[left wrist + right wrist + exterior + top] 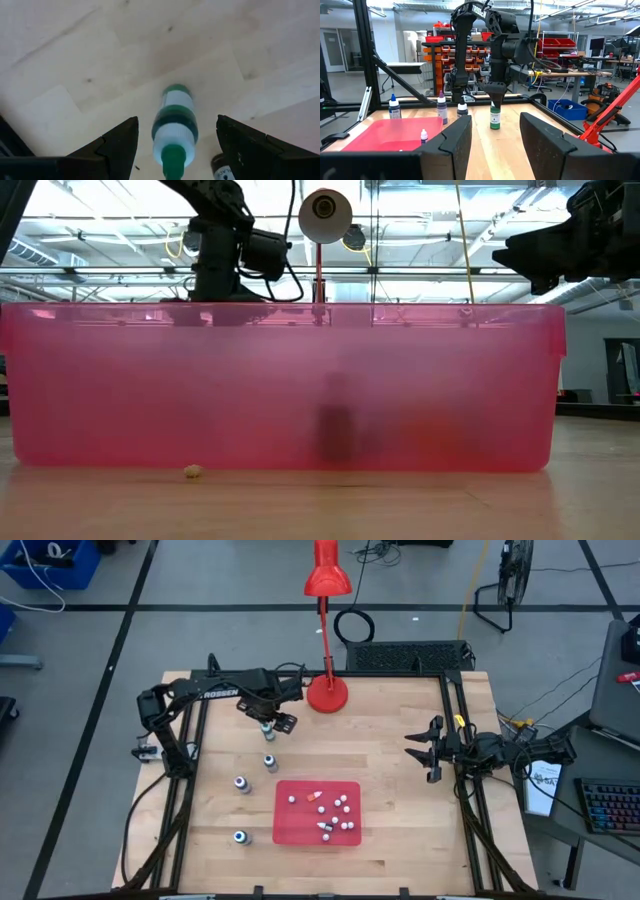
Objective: Pick & Place food coloring
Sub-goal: Put the big green food coloring bottle into the pink container
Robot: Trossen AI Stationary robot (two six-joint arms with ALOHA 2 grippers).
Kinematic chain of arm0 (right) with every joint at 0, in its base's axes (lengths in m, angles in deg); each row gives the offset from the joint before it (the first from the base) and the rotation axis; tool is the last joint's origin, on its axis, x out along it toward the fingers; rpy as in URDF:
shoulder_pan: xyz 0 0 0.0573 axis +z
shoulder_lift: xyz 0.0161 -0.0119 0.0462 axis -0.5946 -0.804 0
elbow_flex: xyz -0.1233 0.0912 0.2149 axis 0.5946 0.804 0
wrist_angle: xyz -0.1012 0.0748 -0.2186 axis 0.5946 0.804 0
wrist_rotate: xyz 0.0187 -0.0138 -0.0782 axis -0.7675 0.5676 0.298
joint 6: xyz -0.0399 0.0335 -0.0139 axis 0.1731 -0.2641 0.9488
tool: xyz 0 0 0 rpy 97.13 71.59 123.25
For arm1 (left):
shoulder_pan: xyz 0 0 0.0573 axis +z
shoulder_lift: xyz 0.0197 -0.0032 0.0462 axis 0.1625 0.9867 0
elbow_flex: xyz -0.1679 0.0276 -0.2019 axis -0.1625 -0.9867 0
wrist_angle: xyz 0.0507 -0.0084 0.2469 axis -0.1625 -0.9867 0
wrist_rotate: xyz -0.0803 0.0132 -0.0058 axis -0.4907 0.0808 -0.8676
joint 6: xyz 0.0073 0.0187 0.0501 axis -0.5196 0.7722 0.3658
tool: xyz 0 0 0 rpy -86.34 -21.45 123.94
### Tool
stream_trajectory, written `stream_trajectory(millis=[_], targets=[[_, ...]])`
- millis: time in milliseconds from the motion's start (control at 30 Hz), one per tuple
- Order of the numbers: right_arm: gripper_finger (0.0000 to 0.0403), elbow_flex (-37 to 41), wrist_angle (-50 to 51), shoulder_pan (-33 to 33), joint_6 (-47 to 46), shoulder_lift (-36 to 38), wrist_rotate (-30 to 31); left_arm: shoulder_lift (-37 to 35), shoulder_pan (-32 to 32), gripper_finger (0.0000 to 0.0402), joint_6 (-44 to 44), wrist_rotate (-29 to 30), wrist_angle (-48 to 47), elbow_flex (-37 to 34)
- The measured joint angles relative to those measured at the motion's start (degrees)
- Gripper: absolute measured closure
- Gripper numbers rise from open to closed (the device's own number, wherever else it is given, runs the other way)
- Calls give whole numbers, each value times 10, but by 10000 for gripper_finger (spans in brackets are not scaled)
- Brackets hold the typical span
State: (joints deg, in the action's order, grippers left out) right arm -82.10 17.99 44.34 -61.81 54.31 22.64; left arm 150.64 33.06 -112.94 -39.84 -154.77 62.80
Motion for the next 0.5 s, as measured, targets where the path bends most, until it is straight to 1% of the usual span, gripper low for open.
stream_trajectory(millis=[167,400,500], targets=[[248,0,0,0,0,0,0,0,-16,133,-7,5,6,-3],[248,0,0,0,0,0,0,1,-38,133,-21,21,41,-41],[248,0,0,0,0,0,0,1,-41,133,-23,18,65,-57]])
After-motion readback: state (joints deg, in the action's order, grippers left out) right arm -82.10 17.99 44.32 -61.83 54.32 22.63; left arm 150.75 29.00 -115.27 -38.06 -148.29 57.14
